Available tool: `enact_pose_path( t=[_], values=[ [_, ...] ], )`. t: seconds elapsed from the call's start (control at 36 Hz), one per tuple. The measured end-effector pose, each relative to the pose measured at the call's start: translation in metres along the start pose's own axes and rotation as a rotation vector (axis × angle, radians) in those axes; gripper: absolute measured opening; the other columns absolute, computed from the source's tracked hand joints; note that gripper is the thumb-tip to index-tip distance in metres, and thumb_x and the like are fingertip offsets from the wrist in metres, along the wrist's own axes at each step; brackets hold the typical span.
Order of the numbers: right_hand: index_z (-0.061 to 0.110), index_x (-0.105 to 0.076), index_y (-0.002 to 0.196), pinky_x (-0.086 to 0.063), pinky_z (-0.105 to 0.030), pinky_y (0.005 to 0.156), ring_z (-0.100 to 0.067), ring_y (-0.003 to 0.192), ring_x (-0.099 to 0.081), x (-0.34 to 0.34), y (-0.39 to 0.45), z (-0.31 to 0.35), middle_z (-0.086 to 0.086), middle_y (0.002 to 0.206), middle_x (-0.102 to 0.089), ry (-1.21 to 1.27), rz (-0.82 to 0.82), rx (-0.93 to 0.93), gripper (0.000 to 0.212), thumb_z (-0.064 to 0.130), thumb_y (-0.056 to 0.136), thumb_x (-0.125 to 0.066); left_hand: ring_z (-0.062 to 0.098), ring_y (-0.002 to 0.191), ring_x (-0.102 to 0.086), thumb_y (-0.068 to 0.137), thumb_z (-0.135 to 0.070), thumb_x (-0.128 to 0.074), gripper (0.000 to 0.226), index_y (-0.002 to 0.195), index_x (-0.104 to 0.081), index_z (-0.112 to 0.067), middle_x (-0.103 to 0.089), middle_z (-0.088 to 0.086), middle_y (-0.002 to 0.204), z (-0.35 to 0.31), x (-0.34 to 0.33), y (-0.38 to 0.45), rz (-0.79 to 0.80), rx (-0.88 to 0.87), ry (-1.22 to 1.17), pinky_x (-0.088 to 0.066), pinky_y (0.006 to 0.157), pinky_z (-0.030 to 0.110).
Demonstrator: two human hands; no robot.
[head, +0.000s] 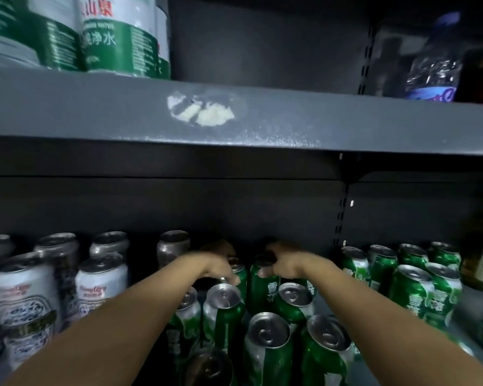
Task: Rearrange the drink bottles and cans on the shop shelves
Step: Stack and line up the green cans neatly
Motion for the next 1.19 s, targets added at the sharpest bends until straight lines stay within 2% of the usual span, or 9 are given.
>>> enact_pose_path(
  t=[0.19,0.47,0.67,0.72,0.81,0.89,0.97,1.08,1.19],
  values=[
    [0.022,-0.058,0.127,-0.048,-0.032,0.093,-0.026,0.115,-0.056,0.005,0.011,-0.005,-0.004,0.129,-0.058,-0.09,-0.028,0.01,0.062,0.051,0.074,-0.073,0.023,0.121,-0.048,0.078,-0.025,-0.076,0.062,0.134,-0.049,-0.021,-0.045,0.003,0.135,-0.007,0.008,0.006,-0.162,-0.026,-0.006,-0.042,0.089,0.025],
    [0.02,-0.056,0.126,-0.044,-0.03,0.088,-0.027,0.118,-0.054,0.013,0.003,-0.017,-0.004,0.131,-0.056,-0.158,-0.017,0.02,0.063,0.059,0.077,-0.068,0.022,0.121,-0.05,0.079,-0.048,-0.072,0.063,0.131,-0.05,-0.02,-0.048,0.001,0.134,-0.012,0.013,0.005,-0.206,0.046,0.168,-0.043,0.094,0.029],
    [0.017,-0.058,0.124,-0.045,-0.033,0.091,-0.028,0.117,-0.054,0.011,0.005,-0.018,-0.006,0.129,-0.057,-0.151,0.0,0.036,0.058,0.051,0.079,-0.071,0.018,0.124,-0.044,0.081,0.0,-0.06,0.064,0.137,-0.044,-0.026,-0.044,-0.003,0.141,-0.02,0.009,0.003,-0.087,-0.028,0.1,-0.041,0.093,0.023],
    [0.018,-0.058,0.124,-0.044,-0.035,0.093,-0.028,0.118,-0.053,0.012,0.005,-0.017,-0.006,0.129,-0.057,-0.167,-0.012,0.034,0.059,0.052,0.079,-0.071,0.02,0.123,-0.045,0.082,-0.009,-0.062,0.065,0.138,-0.037,-0.029,-0.041,-0.001,0.143,-0.02,0.011,0.001,-0.103,-0.023,0.1,-0.043,0.095,0.029],
    [0.019,-0.057,0.126,-0.04,-0.038,0.099,-0.03,0.122,-0.05,0.014,0.006,-0.016,-0.005,0.131,-0.055,-0.217,-0.035,0.027,0.062,0.055,0.077,-0.07,0.023,0.134,-0.039,0.08,-0.058,-0.064,0.08,0.145,-0.029,-0.026,-0.035,0.0,0.15,-0.017,0.014,-0.001,-0.193,0.053,0.18,-0.036,0.103,0.03],
    [0.019,-0.058,0.125,-0.04,-0.037,0.1,-0.029,0.122,-0.051,0.015,0.007,-0.016,-0.005,0.131,-0.056,-0.212,-0.042,0.027,0.062,0.055,0.076,-0.071,0.023,0.128,-0.046,0.075,-0.071,-0.059,0.08,0.138,-0.043,-0.025,-0.045,0.0,0.143,-0.014,0.009,0.002,-0.202,0.109,0.247,-0.041,0.101,0.032],
    [0.021,-0.059,0.125,-0.037,-0.038,0.101,-0.027,0.124,-0.05,0.015,0.008,-0.016,-0.003,0.132,-0.056,-0.23,-0.053,0.028,0.062,0.057,0.076,-0.07,0.023,0.123,-0.05,0.078,-0.057,-0.067,0.067,0.132,-0.05,-0.021,-0.05,0.001,0.137,-0.012,0.006,0.003,-0.185,0.12,0.229,-0.043,0.096,0.03],
    [0.021,-0.057,0.125,-0.034,-0.038,0.102,-0.027,0.125,-0.048,0.014,0.008,-0.018,-0.003,0.133,-0.055,-0.222,-0.048,0.021,0.064,0.059,0.075,-0.07,0.021,0.128,-0.044,0.08,-0.034,-0.073,0.071,0.14,-0.036,-0.023,-0.043,0.0,0.144,-0.016,0.006,0.0,-0.163,0.055,0.136,-0.038,0.096,0.026],
    [0.018,-0.057,0.125,-0.039,-0.035,0.099,-0.027,0.123,-0.05,0.01,0.007,-0.017,-0.005,0.132,-0.055,-0.182,-0.042,0.041,0.066,0.06,0.076,-0.069,0.022,0.127,-0.042,0.08,-0.035,-0.074,0.066,0.136,-0.04,-0.023,-0.039,0.002,0.143,-0.017,0.006,-0.001,-0.168,0.032,0.175,-0.036,0.095,0.025]
  ],
)
Point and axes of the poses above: each hand's wrist, its own y-axis towards the middle knuckle, its own x-axis out of the back of the hand, z = x × y, the point moved 8 cm from there along y, towards the middle knuckle
